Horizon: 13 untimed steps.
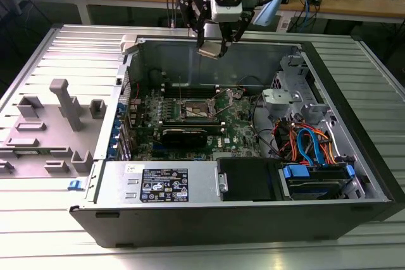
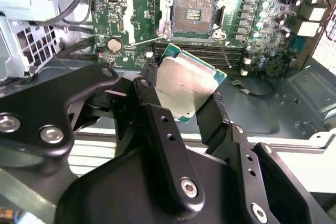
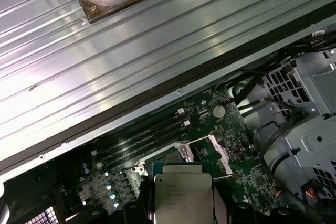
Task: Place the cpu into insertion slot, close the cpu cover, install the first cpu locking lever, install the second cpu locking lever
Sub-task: 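Place the cpu into insertion slot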
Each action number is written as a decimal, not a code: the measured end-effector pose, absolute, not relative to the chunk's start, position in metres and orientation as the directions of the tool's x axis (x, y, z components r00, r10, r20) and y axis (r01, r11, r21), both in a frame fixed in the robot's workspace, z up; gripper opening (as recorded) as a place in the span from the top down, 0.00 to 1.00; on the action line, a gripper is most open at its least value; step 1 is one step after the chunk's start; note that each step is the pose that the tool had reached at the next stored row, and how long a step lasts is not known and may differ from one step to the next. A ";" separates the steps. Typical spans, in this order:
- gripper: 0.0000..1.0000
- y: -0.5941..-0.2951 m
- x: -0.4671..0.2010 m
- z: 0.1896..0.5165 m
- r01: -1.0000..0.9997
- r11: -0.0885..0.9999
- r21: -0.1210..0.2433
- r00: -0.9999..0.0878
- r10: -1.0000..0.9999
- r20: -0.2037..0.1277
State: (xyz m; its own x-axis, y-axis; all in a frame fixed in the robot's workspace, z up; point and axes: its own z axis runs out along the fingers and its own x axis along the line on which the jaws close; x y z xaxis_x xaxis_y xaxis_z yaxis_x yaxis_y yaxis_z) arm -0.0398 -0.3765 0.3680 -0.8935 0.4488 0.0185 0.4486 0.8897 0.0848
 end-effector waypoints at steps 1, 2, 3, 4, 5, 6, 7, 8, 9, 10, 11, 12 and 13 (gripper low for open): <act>0.46 -0.377 -0.040 0.368 0.464 0.882 0.085 -0.886 0.464 0.019; 0.46 -0.377 -0.040 0.367 0.478 0.874 0.085 -0.878 0.478 0.018; 0.46 -0.377 -0.040 0.367 0.490 0.868 0.085 -0.871 0.490 0.019; 0.46 -0.377 -0.040 0.367 0.498 0.863 0.085 -0.867 0.499 0.019; 0.46 -0.377 -0.040 0.366 0.518 0.851 0.085 -0.855 0.518 0.019; 0.46 -0.377 -0.040 0.366 0.529 0.845 0.085 -0.848 0.529 0.018; 0.46 -0.377 -0.040 0.366 0.537 0.840 0.085 -0.843 0.537 0.019; 0.46 -0.377 -0.040 0.365 0.541 0.837 0.085 -0.841 0.541 0.019; 0.46 -0.377 -0.040 0.365 0.542 0.836 0.085 -0.840 0.543 0.019; 0.46 -0.377 -0.040 0.365 0.542 0.836 0.084 -0.840 0.543 0.019; 0.46 -0.377 -0.040 0.365 0.542 0.836 0.084 -0.840 0.543 0.019; 0.46 -0.377 -0.040 0.365 0.543 0.836 0.084 -0.839 0.543 0.019; 0.46 -0.377 -0.040 0.365 0.543 0.836 0.084 -0.839 0.543 0.019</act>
